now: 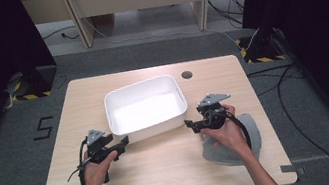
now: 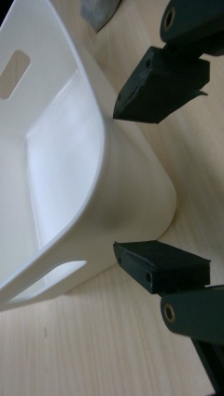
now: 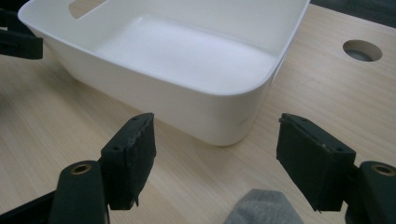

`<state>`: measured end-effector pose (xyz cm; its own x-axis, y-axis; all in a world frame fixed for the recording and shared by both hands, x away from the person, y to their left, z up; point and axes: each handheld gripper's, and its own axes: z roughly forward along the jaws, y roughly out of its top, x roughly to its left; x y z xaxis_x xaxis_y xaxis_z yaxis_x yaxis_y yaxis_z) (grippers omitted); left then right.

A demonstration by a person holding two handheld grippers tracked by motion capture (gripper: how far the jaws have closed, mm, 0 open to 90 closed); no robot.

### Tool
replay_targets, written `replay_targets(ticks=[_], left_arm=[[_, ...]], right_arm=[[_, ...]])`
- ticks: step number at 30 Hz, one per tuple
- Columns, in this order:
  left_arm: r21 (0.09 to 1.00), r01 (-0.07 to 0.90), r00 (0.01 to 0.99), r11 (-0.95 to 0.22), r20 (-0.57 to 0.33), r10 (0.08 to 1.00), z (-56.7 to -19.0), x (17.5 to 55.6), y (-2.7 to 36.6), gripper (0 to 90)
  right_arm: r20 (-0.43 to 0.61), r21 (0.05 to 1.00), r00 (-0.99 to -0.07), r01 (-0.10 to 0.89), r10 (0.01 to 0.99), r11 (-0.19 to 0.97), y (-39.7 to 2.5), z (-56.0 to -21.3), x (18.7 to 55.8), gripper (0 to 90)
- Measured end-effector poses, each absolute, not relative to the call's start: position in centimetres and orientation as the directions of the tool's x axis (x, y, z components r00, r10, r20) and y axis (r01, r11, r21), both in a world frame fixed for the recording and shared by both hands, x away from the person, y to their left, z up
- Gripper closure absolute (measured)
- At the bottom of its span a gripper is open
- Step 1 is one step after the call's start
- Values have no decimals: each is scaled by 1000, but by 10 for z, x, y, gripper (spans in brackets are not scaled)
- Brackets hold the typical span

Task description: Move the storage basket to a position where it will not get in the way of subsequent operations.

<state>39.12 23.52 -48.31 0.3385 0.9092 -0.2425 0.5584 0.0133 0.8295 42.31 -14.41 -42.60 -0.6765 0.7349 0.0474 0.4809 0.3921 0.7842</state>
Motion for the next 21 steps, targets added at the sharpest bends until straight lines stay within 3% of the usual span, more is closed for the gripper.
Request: replay_targets(ticks=[11, 21], left_arm=[[816, 578, 326, -21, -207, 922, -484, 423, 229, 305], [811, 585, 305, -5, -214, 928, -483, 440, 226, 311]], right_arm=[[6, 720, -651, 529, 759, 449, -119, -436, 445, 285], [-13, 673, -637, 564, 771, 478, -104, -440, 473, 395]])
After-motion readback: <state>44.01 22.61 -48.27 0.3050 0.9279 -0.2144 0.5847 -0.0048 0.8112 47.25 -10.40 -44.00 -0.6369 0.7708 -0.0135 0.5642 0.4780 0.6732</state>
